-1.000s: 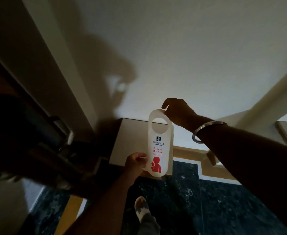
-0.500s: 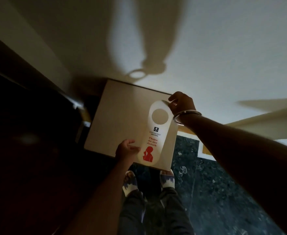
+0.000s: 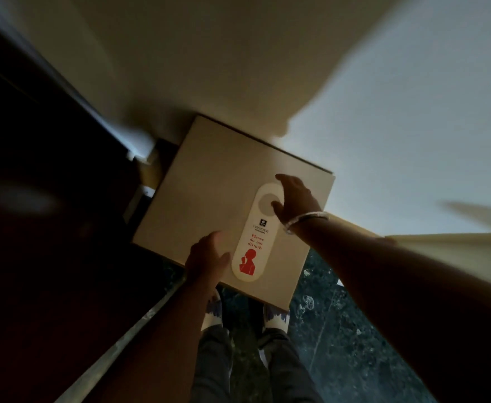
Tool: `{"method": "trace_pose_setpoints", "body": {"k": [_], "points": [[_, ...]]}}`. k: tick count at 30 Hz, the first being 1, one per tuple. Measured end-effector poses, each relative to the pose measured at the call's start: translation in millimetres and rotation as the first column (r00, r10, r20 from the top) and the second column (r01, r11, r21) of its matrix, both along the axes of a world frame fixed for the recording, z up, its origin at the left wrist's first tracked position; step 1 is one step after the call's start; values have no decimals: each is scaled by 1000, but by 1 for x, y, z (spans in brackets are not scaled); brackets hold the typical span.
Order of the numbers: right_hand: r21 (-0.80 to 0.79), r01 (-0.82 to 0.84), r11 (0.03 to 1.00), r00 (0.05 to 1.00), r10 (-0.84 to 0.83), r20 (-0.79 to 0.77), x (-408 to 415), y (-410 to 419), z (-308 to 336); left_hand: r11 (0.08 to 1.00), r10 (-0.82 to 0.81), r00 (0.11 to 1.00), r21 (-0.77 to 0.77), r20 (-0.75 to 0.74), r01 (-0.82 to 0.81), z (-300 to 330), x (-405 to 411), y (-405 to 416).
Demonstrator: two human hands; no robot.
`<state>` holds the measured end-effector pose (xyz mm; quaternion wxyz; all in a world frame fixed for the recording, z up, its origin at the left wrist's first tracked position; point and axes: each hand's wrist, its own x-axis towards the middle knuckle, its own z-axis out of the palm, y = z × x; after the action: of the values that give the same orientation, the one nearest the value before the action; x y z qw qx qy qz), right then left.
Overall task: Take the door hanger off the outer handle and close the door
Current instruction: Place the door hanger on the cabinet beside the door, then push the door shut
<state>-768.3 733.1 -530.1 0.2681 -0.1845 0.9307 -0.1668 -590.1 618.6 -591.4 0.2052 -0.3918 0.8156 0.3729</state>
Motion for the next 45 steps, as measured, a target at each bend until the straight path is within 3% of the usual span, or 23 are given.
{"method": "trace_pose_setpoints", "body": {"k": [3,7,13,18,22,27,31,34,40,45], "points": [[-2,-117,993,991,117,-72,21,-5,54,970,-185,977,-141,106,199,56,10,-18],[-10,-256,967,955,251,-155,44,-12,142,845,-347,896,-321,277,427,153,27,-46],[-143,-450,881,868,394,-303,77,-33,259,670,-248,927,-642,280,373,309,69,-70],[-334,-561,757,816,436,-381,117,-53,306,514,-176,886,-727,430,455,409,102,-73],[-359,-679,640,733,568,-374,158,-73,322,362,-72,856,-786,512,500,477,124,-68],[-521,-698,491,701,615,-361,229,-98,359,187,105,782,-784,615,592,562,158,-59],[-654,-656,378,690,651,-316,273,-123,391,90,336,713,-774,616,627,616,181,-62],[-668,-662,339,649,706,-285,302,-136,401,93,425,721,-819,547,566,640,202,-66],[-691,-628,359,685,676,-272,339,-146,398,82,385,759,-838,526,539,644,221,-70],[-602,-754,262,549,754,-359,348,-162,392,52,358,784,-849,507,525,641,249,-87]]}}
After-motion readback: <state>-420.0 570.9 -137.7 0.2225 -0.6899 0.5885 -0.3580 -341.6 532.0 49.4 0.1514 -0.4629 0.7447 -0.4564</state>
